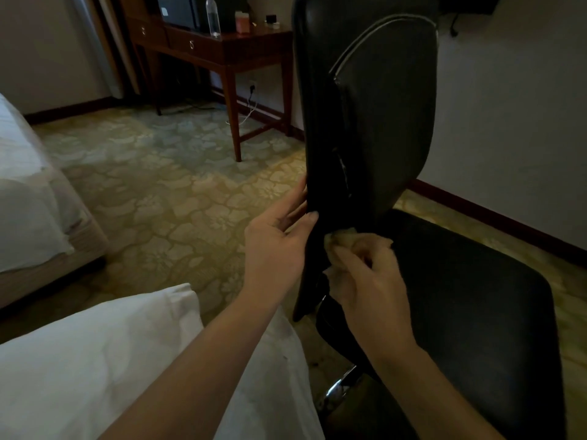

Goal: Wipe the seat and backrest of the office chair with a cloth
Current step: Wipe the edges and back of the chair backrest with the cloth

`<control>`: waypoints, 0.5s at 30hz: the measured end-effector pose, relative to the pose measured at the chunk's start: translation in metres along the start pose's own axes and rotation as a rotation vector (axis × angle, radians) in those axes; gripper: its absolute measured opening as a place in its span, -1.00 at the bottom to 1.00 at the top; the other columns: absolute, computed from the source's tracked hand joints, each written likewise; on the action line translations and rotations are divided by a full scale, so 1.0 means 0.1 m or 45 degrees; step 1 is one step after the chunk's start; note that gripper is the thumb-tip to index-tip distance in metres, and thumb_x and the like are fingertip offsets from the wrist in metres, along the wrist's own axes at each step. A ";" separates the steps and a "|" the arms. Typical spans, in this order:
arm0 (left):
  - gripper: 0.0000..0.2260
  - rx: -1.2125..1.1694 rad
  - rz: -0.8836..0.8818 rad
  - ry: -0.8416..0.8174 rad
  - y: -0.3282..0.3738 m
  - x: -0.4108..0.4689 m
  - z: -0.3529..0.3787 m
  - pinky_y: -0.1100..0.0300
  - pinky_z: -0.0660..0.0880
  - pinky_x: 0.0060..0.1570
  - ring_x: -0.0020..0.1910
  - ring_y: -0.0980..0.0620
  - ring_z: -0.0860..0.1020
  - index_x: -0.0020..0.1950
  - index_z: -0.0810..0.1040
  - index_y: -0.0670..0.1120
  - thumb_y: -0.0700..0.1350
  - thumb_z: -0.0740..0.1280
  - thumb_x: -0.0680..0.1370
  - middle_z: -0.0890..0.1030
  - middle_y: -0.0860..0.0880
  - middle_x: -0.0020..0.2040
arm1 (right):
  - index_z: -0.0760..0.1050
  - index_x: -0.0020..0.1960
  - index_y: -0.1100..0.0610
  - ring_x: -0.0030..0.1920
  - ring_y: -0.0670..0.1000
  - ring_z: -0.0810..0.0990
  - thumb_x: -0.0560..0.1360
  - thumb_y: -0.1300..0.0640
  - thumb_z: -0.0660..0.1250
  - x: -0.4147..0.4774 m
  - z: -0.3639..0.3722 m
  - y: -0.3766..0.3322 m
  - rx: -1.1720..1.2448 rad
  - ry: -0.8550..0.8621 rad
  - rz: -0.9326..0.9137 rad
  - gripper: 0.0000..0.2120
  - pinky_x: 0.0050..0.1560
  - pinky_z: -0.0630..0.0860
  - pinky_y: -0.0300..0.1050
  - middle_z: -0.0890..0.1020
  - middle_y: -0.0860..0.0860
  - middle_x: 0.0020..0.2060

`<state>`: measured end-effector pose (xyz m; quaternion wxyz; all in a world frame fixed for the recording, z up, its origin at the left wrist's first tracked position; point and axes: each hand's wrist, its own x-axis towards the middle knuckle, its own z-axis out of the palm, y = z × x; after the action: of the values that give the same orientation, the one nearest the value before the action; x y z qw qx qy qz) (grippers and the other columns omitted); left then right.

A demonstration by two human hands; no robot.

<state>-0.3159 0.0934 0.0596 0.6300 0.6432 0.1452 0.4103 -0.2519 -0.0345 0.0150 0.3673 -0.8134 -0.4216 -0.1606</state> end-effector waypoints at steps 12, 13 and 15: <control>-0.52 -0.011 0.008 0.012 0.00 -0.03 0.03 0.17 0.52 0.33 0.33 0.14 0.57 0.44 0.49 0.00 -0.42 0.30 0.61 0.62 0.01 0.34 | 0.56 0.23 0.16 -0.05 0.10 0.47 0.42 0.35 0.39 0.29 0.11 -0.17 -0.102 0.038 -0.048 -0.61 -0.16 0.46 -0.11 0.49 0.17 0.00; -0.53 -0.011 0.006 0.013 0.00 -0.03 0.03 0.17 0.52 0.32 0.32 0.14 0.58 0.44 0.49 -0.02 -0.41 0.31 0.61 0.63 0.01 0.33 | 0.55 0.23 0.15 -0.06 0.09 0.46 0.43 0.32 0.43 0.25 0.15 -0.14 -0.170 -0.019 -0.041 -0.62 -0.21 0.49 -0.12 0.47 0.14 -0.01; -0.54 -0.008 0.003 0.014 -0.01 -0.02 0.01 0.16 0.52 0.32 0.32 0.13 0.58 0.45 0.49 -0.04 -0.41 0.31 0.61 0.63 0.01 0.33 | 0.57 0.18 0.13 -0.07 0.09 0.49 0.45 0.25 0.46 0.18 0.16 -0.08 -0.161 -0.110 -0.009 -0.69 -0.25 0.56 -0.09 0.46 0.09 -0.03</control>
<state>-0.3160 0.0913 0.0584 0.6307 0.6392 0.1466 0.4149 -0.2481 -0.0092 0.0178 0.2960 -0.8396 -0.4291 -0.1530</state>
